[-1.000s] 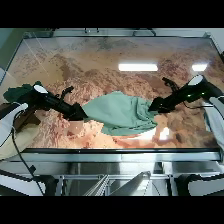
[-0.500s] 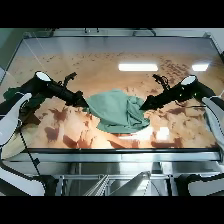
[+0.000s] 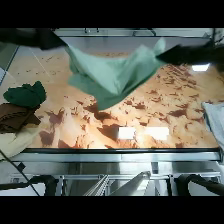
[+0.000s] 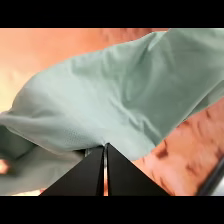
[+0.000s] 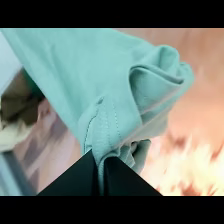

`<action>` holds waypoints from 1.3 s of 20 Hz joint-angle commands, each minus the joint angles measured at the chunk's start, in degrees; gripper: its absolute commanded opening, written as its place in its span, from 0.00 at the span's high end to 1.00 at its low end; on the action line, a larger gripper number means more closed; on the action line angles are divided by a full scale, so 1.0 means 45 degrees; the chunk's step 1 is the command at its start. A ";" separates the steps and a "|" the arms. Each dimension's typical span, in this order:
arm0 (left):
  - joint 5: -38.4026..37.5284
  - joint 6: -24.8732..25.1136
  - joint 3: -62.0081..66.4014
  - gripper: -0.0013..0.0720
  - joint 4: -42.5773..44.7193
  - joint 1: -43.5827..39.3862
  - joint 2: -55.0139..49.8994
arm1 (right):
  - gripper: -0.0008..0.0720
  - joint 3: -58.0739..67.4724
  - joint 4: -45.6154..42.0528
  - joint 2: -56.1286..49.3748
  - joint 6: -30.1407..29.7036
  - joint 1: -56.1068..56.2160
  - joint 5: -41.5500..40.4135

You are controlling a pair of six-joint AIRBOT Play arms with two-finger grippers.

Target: Fold the shirts.

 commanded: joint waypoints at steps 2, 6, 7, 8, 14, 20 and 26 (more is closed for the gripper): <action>0.0801 -0.0199 0.1462 0.95 0.0044 0.0568 0.2438 | 0.96 0.0777 -0.0384 0.3560 -0.1151 -0.0384 -0.2667; 0.0908 0.0131 -0.0568 0.95 0.0063 0.1200 0.3551 | 0.96 0.0665 -0.2157 0.4095 0.0457 -0.0340 -0.1991; 0.0593 0.0136 -0.0850 0.95 0.0053 0.1195 0.3381 | 0.96 0.0466 -0.2341 0.3779 0.0874 -0.0340 -0.1336; 0.0151 0.0131 -0.1151 0.95 0.0044 0.1112 0.2987 | 0.96 0.0126 -0.2467 0.3337 0.1214 -0.0340 -0.0680; -0.0743 0.0214 -0.3653 0.95 0.0165 0.0165 -0.0685 | 0.96 -0.3468 -0.2608 0.0117 0.1229 -0.0325 -0.1506; -0.1462 -0.0515 -0.2584 0.01 0.0058 0.0884 -0.4376 | 0.18 -0.3434 -0.2555 -0.3419 0.1248 -0.1030 -0.1467; -0.2739 -0.0889 -0.2968 0.03 0.0170 0.2574 -0.4852 | 0.20 -0.5153 -0.2565 -0.2681 0.1535 -0.2021 0.1632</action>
